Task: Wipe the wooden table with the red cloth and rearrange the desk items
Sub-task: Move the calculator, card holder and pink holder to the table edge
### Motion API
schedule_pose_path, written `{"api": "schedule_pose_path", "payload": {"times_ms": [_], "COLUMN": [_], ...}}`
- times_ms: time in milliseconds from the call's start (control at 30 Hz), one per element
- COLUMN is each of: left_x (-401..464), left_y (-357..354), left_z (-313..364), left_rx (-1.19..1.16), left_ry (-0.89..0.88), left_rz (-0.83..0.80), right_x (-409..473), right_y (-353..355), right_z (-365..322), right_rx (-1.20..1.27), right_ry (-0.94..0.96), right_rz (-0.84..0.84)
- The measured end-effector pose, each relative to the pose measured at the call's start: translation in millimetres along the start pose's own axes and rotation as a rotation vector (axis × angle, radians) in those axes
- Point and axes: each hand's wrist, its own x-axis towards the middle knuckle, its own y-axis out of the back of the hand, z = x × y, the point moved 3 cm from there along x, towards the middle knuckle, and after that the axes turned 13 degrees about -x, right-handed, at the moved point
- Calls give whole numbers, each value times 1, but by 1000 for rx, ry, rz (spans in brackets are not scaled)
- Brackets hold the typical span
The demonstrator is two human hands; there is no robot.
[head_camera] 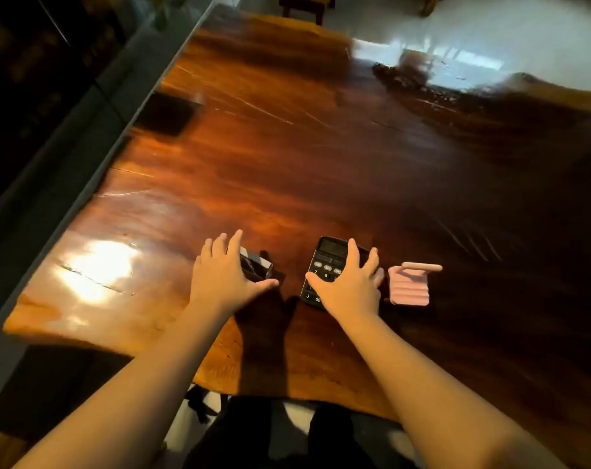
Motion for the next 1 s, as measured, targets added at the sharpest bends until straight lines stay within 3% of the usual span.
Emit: {"api": "schedule_pose_path", "payload": {"times_ms": [600,800,1000], "left_x": [5,1,-12], "left_y": [-20,14,66], "left_z": [-12,-49,-116], "left_rx": [-222,-271,-321], "left_ry": [27,104,236], "left_rz": [97,185,399], "right_x": [20,26,22], "right_y": [-35,-10,-3], "right_z": [-11,-33,-120], "right_rx": [20,-1,-44], "right_ry": [-175,-24,201], "right_rz": [115,183,178]}}
